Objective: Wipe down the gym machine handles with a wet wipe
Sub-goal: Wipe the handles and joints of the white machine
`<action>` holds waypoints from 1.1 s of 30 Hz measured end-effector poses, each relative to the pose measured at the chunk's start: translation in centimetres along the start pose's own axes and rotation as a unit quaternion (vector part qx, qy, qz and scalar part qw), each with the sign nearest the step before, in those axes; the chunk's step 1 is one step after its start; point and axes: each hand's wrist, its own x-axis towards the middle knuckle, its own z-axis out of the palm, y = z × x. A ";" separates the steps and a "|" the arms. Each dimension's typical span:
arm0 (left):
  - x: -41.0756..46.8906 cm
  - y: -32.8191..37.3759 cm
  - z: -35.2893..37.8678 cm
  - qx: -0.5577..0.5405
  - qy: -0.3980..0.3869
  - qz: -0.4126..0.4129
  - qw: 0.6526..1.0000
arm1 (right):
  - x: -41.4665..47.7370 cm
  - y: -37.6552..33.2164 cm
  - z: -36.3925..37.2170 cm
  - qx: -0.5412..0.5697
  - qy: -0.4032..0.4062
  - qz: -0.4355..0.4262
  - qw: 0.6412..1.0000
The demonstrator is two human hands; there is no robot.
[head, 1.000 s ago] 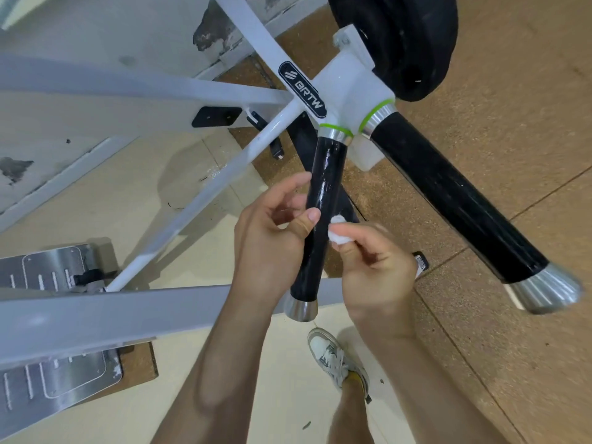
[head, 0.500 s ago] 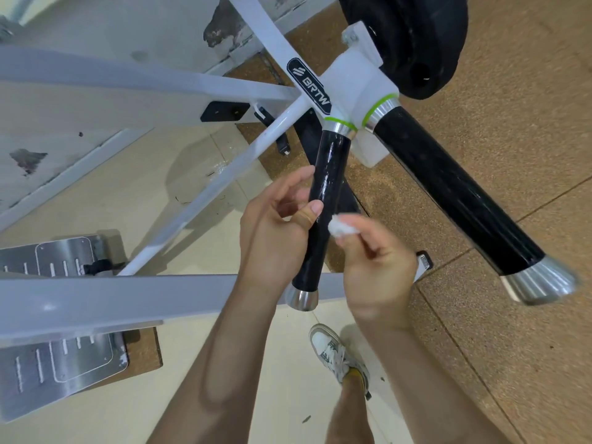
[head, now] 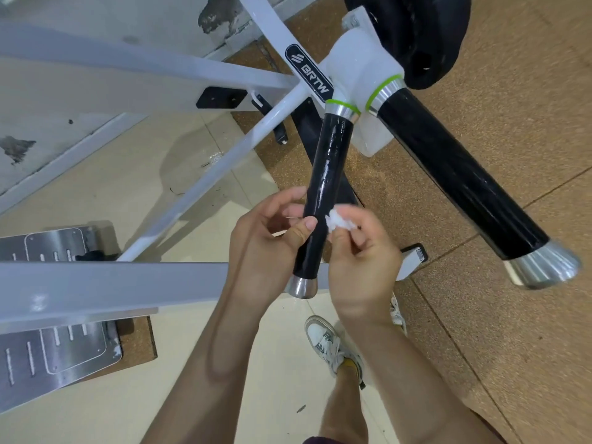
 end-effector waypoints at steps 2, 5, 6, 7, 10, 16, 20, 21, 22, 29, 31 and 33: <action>-0.1 -0.2 0.0 -0.001 0.003 0.006 1.000 | -2.1 0.3 -0.3 -0.041 0.001 -0.040 0.998; -0.2 -0.1 0.1 -0.004 0.010 0.010 1.000 | -3.5 0.4 -1.5 -0.051 -0.024 -0.045 0.997; -0.3 0.0 0.1 -0.005 0.009 0.010 1.000 | -3.0 0.2 -1.7 -0.037 -0.023 -0.032 0.999; -0.3 0.0 0.1 -0.006 0.008 0.011 1.000 | -2.1 0.1 -1.6 -0.024 -0.012 -0.015 1.000; -0.4 -0.5 -0.1 -0.012 0.003 0.009 1.000 | -0.2 0.0 -0.4 -0.006 0.015 0.018 1.000; -0.8 -0.9 -0.2 -0.031 0.005 0.007 0.999 | -4.6 0.2 -1.7 -0.023 -0.027 0.055 0.998; -1.2 -1.3 -0.5 -0.024 -0.008 0.011 1.000 | -2.5 -0.4 -0.8 0.004 0.011 0.081 0.997; -1.3 -1.5 -0.6 -0.023 -0.011 0.009 1.000 | -3.1 -0.6 -0.8 -0.008 0.004 0.080 0.997; -1.5 -1.6 -0.6 -0.023 -0.012 0.006 1.000 | -4.0 -0.7 -1.1 -0.019 -0.016 0.067 0.997; -2.8 -2.6 -0.9 -0.020 0.008 -0.021 1.000 | -2.1 -1.5 -1.9 -0.012 -0.029 0.085 0.996; -3.6 -2.8 -0.8 -0.019 0.026 -0.035 0.999 | -3.7 -1.7 -2.1 -0.037 -0.067 0.091 0.993; -4.8 -3.0 -0.7 -0.011 0.064 -0.033 0.997 | -5.1 -1.9 -3.1 -0.065 -0.121 0.132 0.982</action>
